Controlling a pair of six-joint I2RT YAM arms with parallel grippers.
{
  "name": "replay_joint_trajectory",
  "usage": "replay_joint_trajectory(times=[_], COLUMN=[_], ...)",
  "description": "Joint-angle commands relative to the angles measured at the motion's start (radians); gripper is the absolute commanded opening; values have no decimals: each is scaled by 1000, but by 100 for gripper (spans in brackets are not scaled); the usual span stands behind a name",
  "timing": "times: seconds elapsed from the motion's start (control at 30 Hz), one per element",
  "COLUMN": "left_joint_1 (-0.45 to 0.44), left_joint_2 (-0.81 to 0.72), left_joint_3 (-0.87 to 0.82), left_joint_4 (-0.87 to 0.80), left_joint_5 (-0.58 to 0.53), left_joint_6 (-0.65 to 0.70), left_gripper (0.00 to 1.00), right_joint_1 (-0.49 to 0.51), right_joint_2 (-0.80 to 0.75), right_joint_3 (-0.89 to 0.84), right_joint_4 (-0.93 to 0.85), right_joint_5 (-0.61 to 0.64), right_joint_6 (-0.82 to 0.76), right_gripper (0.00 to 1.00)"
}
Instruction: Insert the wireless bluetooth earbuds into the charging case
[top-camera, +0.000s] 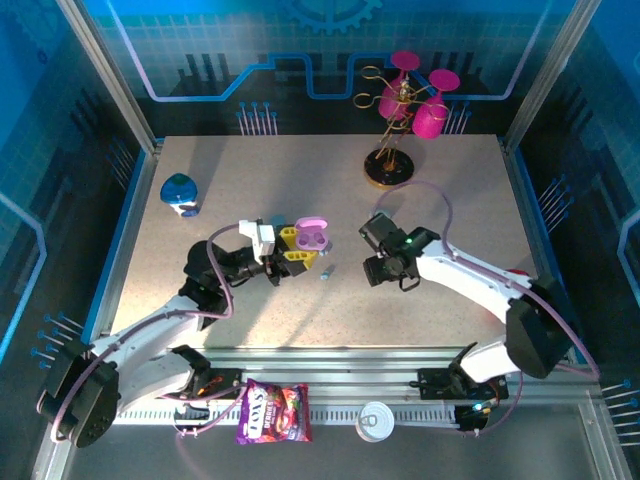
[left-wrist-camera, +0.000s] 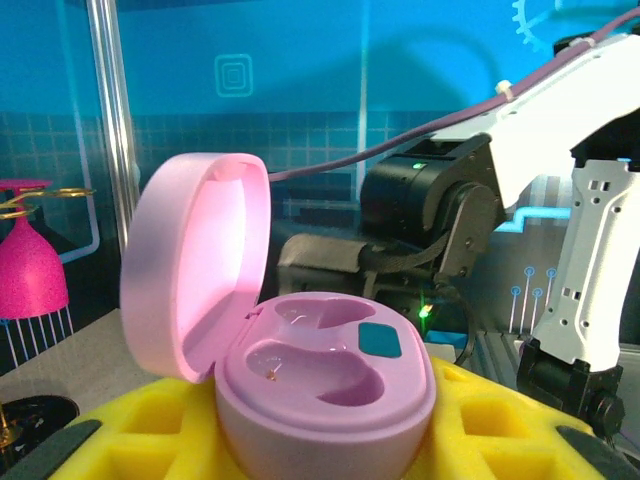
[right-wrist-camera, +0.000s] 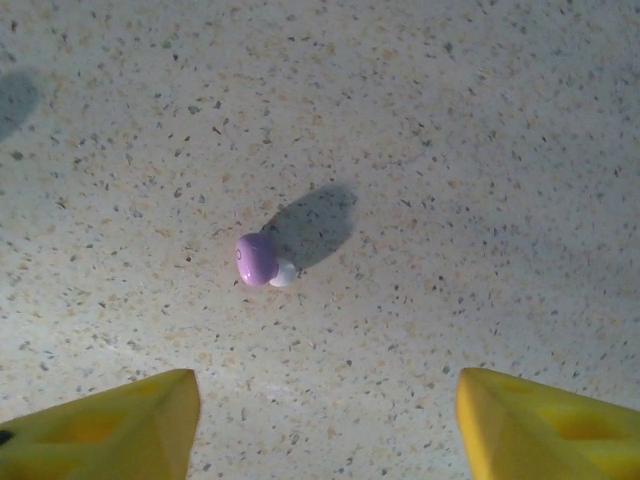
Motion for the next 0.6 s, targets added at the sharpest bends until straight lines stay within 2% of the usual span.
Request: replay_joint_trajectory(times=[0.0, 0.1, 0.23, 0.57], left_joint_1=[5, 5, 6, 7], left_joint_2=[-29, -27, -28, -21], left_joint_3=[-7, -8, -3, 3], left_joint_4=[-28, -31, -31, -43], left_joint_5=[-19, -20, -16, -18], left_joint_6=[39, 43, 46, 60], left_gripper=[31, 31, 31, 31], right_joint_1=[28, 48, 69, 93], right_joint_2=[69, 137, 222, 365], right_joint_3=[56, 101, 159, 224], right_joint_4=[-63, -71, -91, -95], right_joint_5=[60, 90, 123, 128], right_joint_6=[-25, -37, -44, -54], right_gripper=[57, 48, 41, 36])
